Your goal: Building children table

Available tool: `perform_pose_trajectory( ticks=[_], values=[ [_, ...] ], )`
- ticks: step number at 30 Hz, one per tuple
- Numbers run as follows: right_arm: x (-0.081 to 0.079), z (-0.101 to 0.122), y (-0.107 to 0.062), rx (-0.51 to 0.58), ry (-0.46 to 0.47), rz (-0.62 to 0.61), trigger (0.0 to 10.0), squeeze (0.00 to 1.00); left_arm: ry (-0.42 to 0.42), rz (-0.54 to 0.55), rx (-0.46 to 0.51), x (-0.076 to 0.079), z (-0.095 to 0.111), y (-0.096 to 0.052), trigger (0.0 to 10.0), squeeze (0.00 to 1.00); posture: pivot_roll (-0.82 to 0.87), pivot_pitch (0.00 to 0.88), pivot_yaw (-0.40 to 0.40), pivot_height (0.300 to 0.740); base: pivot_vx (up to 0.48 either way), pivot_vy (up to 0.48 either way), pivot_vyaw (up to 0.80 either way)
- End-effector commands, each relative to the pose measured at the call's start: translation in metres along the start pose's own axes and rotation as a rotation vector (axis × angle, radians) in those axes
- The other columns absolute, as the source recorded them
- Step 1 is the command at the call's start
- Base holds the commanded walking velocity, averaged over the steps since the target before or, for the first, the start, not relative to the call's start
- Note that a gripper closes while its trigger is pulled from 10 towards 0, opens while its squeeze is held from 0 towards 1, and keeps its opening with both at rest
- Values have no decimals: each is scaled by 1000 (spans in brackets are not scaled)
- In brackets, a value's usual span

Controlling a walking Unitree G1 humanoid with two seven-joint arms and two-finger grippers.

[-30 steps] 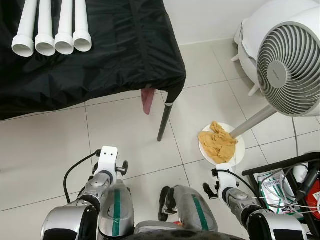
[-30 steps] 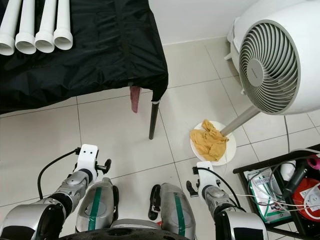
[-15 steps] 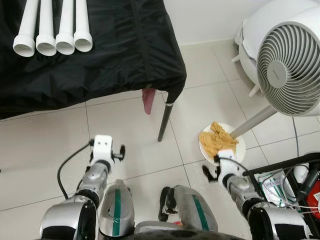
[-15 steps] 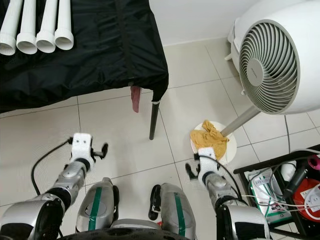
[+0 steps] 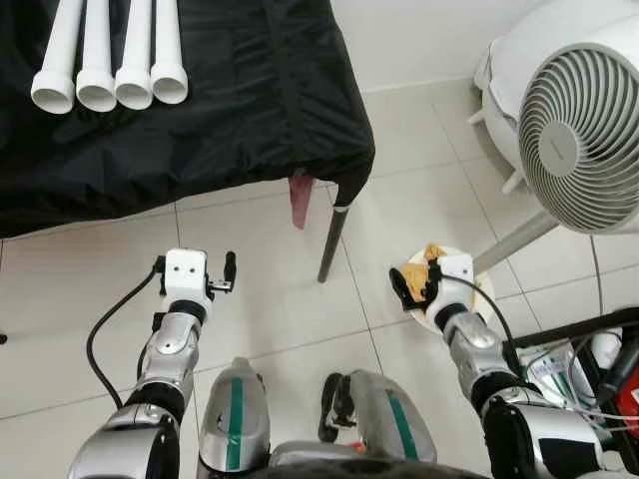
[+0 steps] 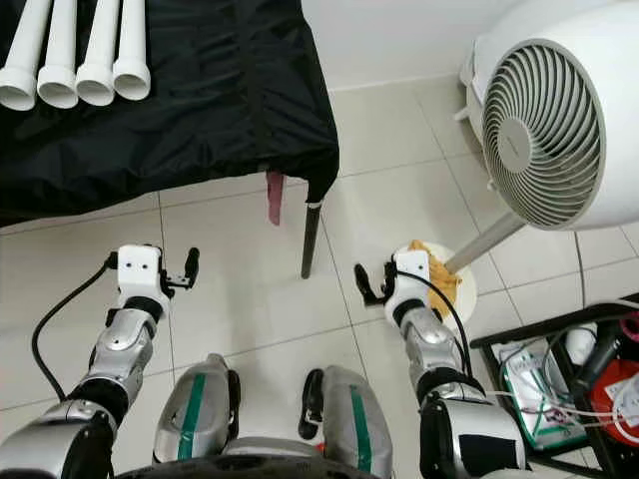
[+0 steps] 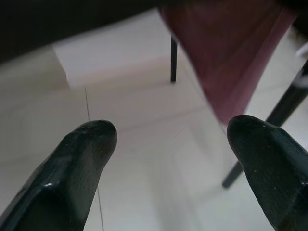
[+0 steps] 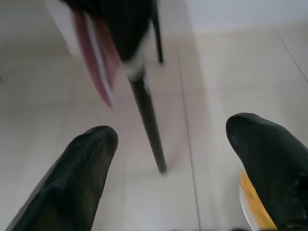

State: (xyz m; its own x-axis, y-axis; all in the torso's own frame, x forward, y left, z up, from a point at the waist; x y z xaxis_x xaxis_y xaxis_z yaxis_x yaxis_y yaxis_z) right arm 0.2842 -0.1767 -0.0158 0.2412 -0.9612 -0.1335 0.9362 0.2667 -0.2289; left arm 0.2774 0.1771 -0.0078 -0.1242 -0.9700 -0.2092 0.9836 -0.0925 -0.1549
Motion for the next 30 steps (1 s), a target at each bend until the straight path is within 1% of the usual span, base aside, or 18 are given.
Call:
perform_pose_trajectory(
  ticks=[1,3,4,6,9,10,11,14,16,17,18,19,21,22,24,25,28,30],
  values=[
    [-5,9,1,52,-4,36,10000,0,22,-356,104,30,16,-3,10000,0,89,28,-20,740,0,0,0],
    [-6,14,2,71,-12,45,10000,0,30,-360,125,31,21,-2,10000,0,88,29,-22,740,0,0,0],
    [-7,29,6,127,-30,72,10000,0,17,-387,169,34,35,1,10000,0,85,31,-23,740,0,0,0],
    [-8,35,7,147,-34,80,10000,0,13,-395,185,35,41,2,10000,0,85,31,-23,740,0,0,0],
    [-6,52,10,202,-44,93,10000,0,25,-396,231,34,55,4,10000,0,81,37,-22,740,0,0,0],
    [-6,52,10,202,-44,93,10000,0,25,-396,231,34,55,4,10000,0,81,37,-22,740,0,0,0],
    [-6,63,11,235,-47,99,10000,0,31,-386,261,31,65,5,10000,0,80,40,-22,740,0,0,0],
    [-6,70,11,258,-48,106,10000,0,33,-380,280,29,72,4,10000,0,80,40,-22,740,0,0,0],
    [-7,93,15,328,-43,116,10000,0,-38,-315,331,18,96,12,10000,0,85,51,-25,740,0,0,0],
    [-7,93,15,328,-43,116,10000,0,-38,-315,331,18,96,12,10000,0,85,51,-25,740,0,0,0],
    [-8,105,17,360,-41,118,10000,0,-82,-288,349,13,106,16,10000,0,85,52,-25,740,0,0,0],
    [-8,105,17,360,-41,118,10000,0,-82,-288,349,13,106,16,10000,0,85,52,-25,740,0,0,0],
    [-8,122,26,366,-71,98,10000,0,-155,-233,386,3,130,27,10000,0,98,54,-35,740,0,0,0],
    [-6,128,30,365,-98,65,10000,0,-161,-212,385,0,138,33,10000,0,98,54,-35,740,0,0,0],
    [-5,131,33,366,-116,40,10000,0,-162,-200,383,-2,143,36,10000,0,106,53,-38,740,0,0,0],
    [-3,137,36,369,-110,1,10000,0,-163,-184,382,-4,150,41,10000,0,109,50,-39,740,0,0,0],
    [-3,144,38,381,-90,-20,10000,0,-178,-171,379,-7,156,44,10000,0,110,46,-40,740,0,0,0],
    [-4,155,42,404,-67,-45,10000,0,-205,-153,372,-10,167,49,10000,0,117,39,-46,740,0,0,0]
  ],
)
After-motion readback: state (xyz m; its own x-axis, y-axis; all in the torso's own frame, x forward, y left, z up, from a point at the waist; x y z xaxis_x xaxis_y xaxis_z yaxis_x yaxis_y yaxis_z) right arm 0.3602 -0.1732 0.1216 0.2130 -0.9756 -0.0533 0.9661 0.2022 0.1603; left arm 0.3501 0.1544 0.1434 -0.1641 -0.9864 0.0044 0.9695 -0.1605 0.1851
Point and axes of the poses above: a point about 5 cm out from each wrist's last joint towards the gripper, its own y axis pointing out of the wrist towards the gripper, its own z axis along the axis of the wrist's last joint, x = y × z, the point moved 4 cm from there along y, pointing out of the wrist towards the gripper, and after that the axes turned 8 degrees about y, right-handed, at the moved point
